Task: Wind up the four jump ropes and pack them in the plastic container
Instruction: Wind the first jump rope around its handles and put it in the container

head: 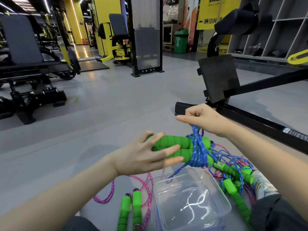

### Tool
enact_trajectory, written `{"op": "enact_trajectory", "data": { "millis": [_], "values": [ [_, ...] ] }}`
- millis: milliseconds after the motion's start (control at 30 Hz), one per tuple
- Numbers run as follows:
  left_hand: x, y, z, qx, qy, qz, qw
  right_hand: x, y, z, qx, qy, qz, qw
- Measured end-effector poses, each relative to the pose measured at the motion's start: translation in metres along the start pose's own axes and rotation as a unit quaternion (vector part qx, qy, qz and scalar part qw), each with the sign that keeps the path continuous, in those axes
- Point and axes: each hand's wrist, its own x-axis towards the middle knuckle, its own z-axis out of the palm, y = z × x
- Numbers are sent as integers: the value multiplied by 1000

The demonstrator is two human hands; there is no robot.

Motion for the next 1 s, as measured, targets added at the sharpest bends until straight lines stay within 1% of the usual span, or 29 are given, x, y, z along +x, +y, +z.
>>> {"op": "enact_trajectory", "data": {
  "millis": [100,167,200,233,267,300,333,367,400,433,500,600,667,700,900,1000],
  "values": [
    [11,-1,-5,6,27,-7,1000,-2,17,0,93,-20,64,993],
    [11,-3,-5,17,41,-19,999,-2,33,3,190,-39,123,973],
    [11,-3,-4,23,48,-32,998,-4,34,8,244,-63,159,955],
    [11,-3,-2,28,55,-49,997,-5,43,14,282,-90,178,939],
    [10,-3,0,32,61,-68,995,-8,51,22,285,-94,170,939],
    [8,-4,4,36,63,-88,994,-7,56,28,298,-63,167,938],
    [6,-6,7,40,59,-107,992,-8,50,34,293,-21,135,946],
    [2,-10,9,42,50,-127,990,-7,42,41,306,5,123,944],
    [-3,-14,12,45,35,-145,988,-7,39,47,315,4,131,940],
    [-9,-20,14,52,19,-161,985,-7,32,53,312,-3,144,939],
    [-21,-28,16,79,-19,-185,979,-6,26,59,273,-43,160,948],
    [-38,-36,18,121,-54,-189,973,-8,11,52,164,-124,161,965],
    [-44,-40,18,148,-66,-191,968,-7,5,42,108,-171,160,966],
    [-45,-41,17,158,-74,-192,966,-5,2,38,98,-187,170,963],
    [-44,-42,13,179,-111,-204,956,-5,-7,21,137,-259,226,929],
    [-43,-43,12,190,-113,-204,954,-5,-7,21,153,-257,239,924]
  ]
}}
